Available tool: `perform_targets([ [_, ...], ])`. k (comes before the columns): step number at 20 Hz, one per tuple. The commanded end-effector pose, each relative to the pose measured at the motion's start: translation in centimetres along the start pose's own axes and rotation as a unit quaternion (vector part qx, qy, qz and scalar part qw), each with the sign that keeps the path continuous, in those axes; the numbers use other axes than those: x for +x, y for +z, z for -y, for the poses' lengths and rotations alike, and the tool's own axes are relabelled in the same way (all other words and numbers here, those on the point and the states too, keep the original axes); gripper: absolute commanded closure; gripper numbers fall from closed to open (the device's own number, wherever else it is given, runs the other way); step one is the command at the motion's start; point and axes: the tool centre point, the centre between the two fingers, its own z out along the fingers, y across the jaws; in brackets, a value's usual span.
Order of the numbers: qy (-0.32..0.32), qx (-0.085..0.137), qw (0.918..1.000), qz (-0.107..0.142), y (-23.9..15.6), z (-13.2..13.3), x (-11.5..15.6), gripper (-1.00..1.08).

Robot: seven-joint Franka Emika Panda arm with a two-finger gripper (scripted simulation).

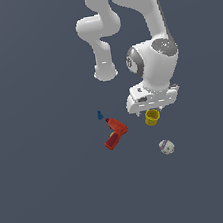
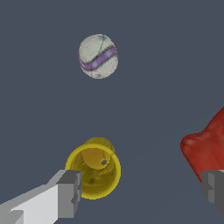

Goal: Pick up a designated object from a clutter of objects.

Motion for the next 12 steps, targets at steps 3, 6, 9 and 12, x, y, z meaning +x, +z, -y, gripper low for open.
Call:
perform_targets([
  [3,-0.01,0.004,0.9999,0.001,2.6,2.5,-1.4,-0.92],
  [6,-0.014,0.005,0.9999,0.002,3.7,3.5,-2.1,-0.92],
  [9,-0.017,0.007,0.9998,0.002,4.3,4.1,-2.6,-0.92],
  [12,-0.018,0.007,0.9998,0.002,4.5,4.3,-2.7,-0.92],
])
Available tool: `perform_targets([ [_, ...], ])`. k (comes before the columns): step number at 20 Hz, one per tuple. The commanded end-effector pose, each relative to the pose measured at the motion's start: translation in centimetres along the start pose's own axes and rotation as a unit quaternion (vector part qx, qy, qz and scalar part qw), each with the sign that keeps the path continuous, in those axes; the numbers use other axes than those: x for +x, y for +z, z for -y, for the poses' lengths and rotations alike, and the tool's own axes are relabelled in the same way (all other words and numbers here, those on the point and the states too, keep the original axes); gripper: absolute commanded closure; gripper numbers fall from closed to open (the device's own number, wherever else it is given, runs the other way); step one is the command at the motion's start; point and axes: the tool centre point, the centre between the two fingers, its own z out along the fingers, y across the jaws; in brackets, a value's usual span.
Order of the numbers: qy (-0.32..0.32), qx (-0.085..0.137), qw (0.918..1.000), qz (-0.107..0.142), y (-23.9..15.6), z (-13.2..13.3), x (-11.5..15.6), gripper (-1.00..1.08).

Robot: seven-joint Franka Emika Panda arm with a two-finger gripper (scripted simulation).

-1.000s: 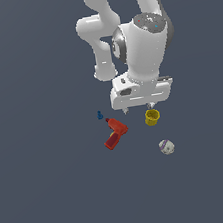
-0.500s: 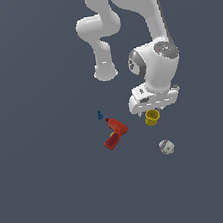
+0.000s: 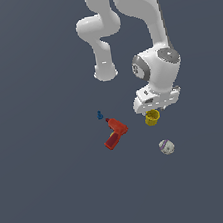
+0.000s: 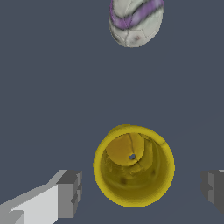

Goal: Pick up a designated object from a clutter of objects.

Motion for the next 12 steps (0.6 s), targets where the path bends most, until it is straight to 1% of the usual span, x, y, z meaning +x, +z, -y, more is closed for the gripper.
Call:
perform_targets([
  [1,0.0,0.0,1.0,0.0,0.0,0.0,0.0,-0.92],
  [6,0.0,0.0,1.0,0.0,0.8,0.0,0.0,-0.92],
  [12,0.0,0.0,1.0,0.0,3.4,0.1,-0.1,-0.92],
])
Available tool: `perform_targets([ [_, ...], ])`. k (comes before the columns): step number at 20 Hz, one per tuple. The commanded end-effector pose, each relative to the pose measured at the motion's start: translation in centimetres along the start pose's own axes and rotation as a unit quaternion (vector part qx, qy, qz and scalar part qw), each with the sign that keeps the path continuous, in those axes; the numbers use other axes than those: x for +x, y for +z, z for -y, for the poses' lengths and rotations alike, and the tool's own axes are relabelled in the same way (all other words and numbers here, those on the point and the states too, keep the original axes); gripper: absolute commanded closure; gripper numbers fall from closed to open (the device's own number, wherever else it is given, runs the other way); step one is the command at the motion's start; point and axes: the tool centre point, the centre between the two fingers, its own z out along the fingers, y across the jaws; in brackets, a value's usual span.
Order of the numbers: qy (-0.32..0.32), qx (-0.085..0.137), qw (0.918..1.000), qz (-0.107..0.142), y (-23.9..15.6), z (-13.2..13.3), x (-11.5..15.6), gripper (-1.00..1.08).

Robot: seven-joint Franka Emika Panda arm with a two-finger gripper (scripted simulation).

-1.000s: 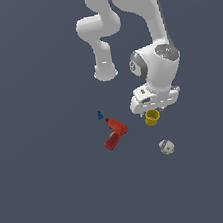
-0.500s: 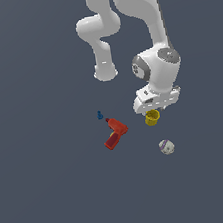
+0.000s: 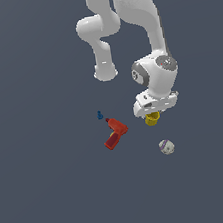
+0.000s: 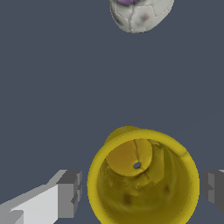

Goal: Pick up a designated object from a clutter of objects.

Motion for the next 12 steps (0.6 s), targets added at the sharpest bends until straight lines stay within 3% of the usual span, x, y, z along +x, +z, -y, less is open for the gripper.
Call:
perform_targets([
  [1,0.0,0.0,1.0,0.0,1.2,0.0,0.0,-0.92],
  [8,0.0,0.0,1.0,0.0,2.5,0.0,0.0,-0.92],
  [9,0.0,0.0,1.0,0.0,2.5,0.0,0.0,1.08],
  [12,0.0,0.0,1.0,0.0,2.5,0.0,0.0,1.08],
])
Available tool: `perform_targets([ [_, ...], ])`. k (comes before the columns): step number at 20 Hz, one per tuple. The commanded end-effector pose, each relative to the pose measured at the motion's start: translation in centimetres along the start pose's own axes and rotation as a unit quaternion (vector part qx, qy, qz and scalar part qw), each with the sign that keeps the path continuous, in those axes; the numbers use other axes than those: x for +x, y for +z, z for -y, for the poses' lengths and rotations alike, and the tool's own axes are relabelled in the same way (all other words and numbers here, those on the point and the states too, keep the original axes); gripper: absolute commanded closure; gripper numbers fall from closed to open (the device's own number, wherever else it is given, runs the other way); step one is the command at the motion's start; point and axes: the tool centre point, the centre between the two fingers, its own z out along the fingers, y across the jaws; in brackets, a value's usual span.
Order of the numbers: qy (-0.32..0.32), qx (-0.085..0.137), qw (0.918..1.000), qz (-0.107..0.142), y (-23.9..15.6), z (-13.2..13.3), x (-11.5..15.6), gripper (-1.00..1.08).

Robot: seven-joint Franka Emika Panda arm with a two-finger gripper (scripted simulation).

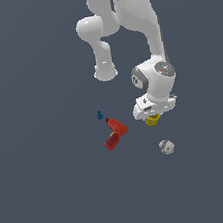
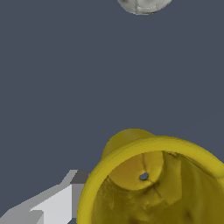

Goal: Pick up a designated object from a clutter of objects.

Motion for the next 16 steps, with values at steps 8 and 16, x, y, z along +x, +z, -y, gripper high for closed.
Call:
perform_targets([
  [8,0.0,0.0,1.0,0.0,0.0,0.0,0.0,1.08],
  [16,0.0,0.0,1.0,0.0,-2.1,-0.9,0.4,1.08],
])
